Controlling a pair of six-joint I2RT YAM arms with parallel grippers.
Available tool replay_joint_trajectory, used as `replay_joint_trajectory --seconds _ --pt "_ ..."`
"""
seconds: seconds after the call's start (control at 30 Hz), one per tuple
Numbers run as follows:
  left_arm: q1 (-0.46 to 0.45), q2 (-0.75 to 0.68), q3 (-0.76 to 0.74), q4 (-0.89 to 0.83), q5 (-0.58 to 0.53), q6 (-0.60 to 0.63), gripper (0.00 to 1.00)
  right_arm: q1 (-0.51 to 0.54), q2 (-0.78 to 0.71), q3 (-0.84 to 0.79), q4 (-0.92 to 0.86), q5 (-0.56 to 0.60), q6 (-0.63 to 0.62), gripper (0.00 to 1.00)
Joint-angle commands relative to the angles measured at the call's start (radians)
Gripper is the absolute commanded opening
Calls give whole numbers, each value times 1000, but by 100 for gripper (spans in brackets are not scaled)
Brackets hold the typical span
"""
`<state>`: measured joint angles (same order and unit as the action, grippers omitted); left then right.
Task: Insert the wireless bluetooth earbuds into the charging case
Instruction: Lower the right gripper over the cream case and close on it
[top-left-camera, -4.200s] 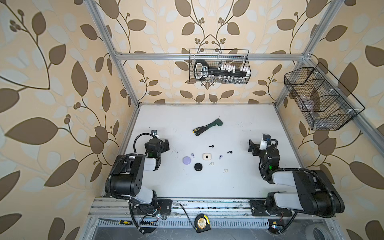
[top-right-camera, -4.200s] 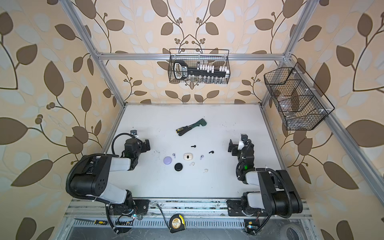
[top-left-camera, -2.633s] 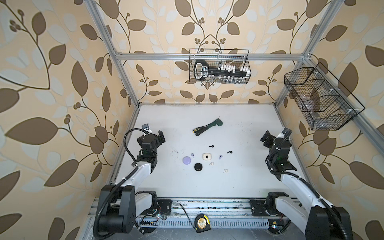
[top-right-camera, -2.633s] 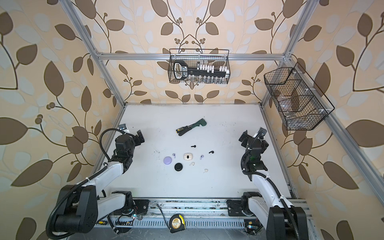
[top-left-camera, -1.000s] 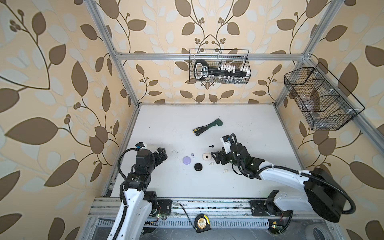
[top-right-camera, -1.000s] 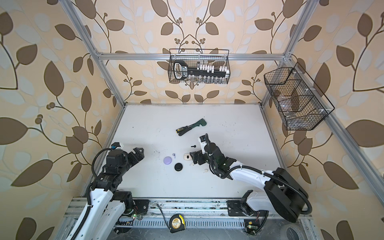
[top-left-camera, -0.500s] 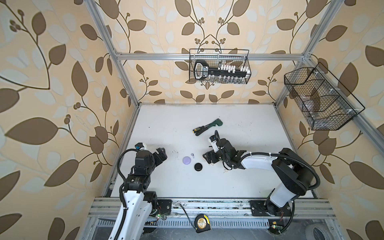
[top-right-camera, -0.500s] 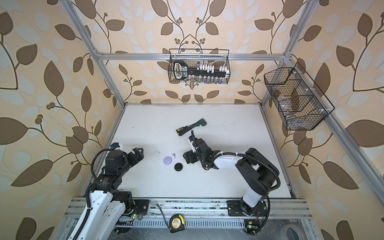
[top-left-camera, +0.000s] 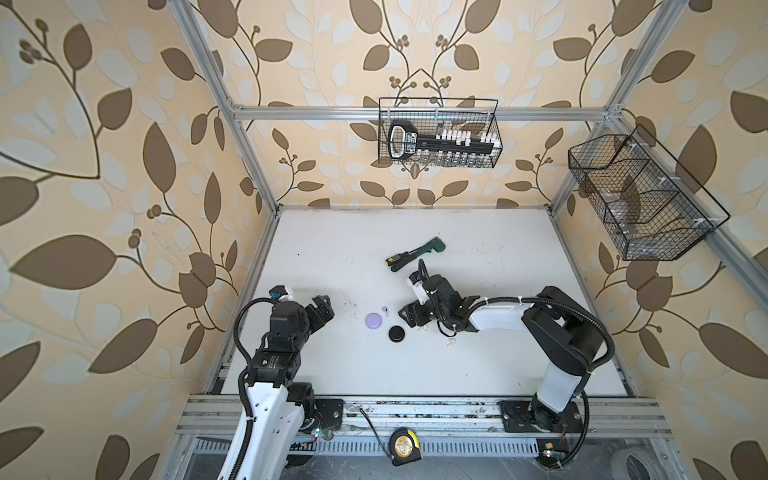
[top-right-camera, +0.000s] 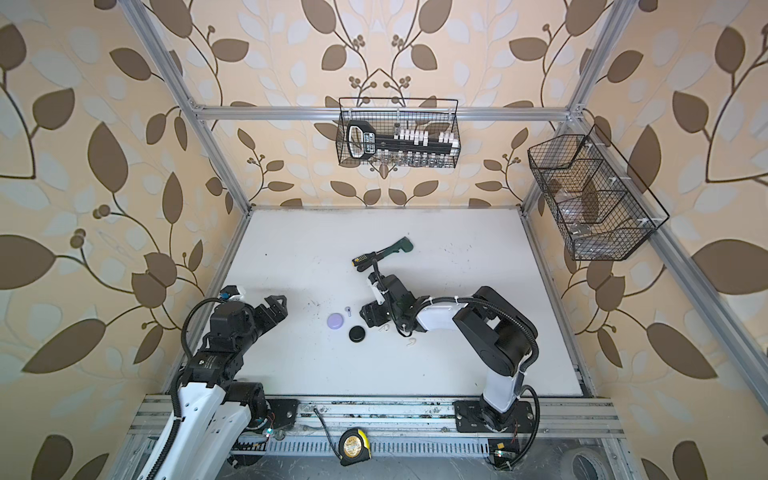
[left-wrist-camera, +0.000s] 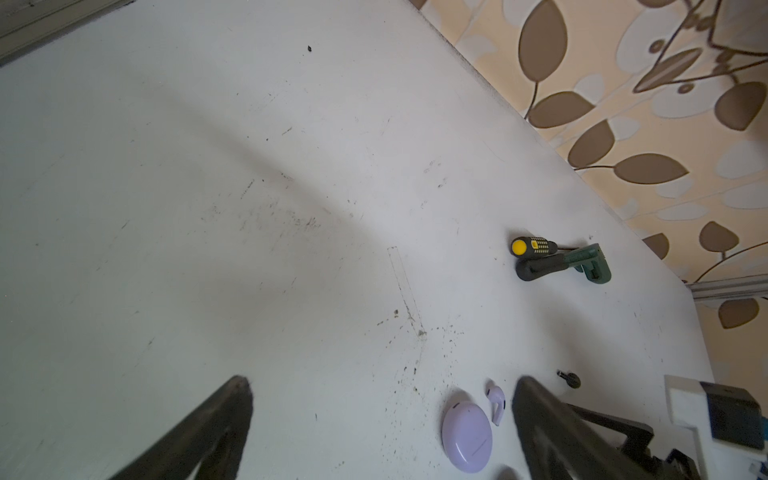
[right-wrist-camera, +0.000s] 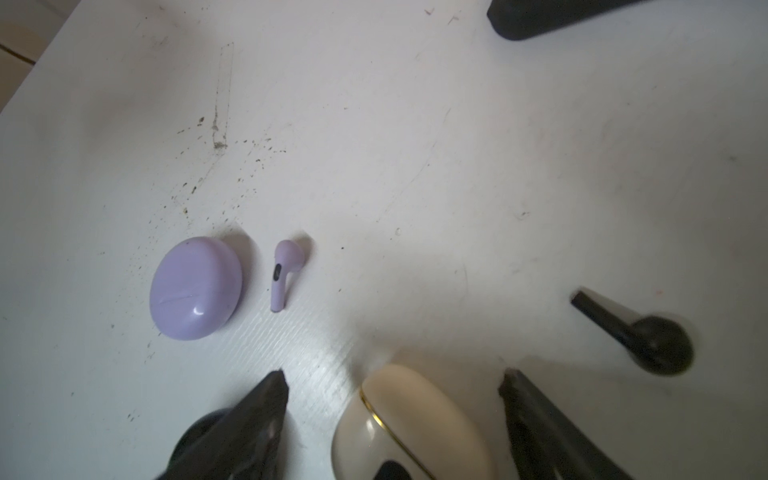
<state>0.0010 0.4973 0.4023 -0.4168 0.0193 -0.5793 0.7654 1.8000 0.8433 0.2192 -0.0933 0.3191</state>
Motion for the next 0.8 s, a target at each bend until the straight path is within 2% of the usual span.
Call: replay_joint_trajectory --seconds 0.0,0.33,0.77 --pt "-2 -3 -8 12 5 -2 99 28 -21 -34 -17 16 -7 79" --pt "-3 -5 -10 11 6 -3 99 76 -99 -143 22 106 21 64" --pt "-2 -9 -11 9 6 -4 99 141 -69 -80 -83 278 -7 59"
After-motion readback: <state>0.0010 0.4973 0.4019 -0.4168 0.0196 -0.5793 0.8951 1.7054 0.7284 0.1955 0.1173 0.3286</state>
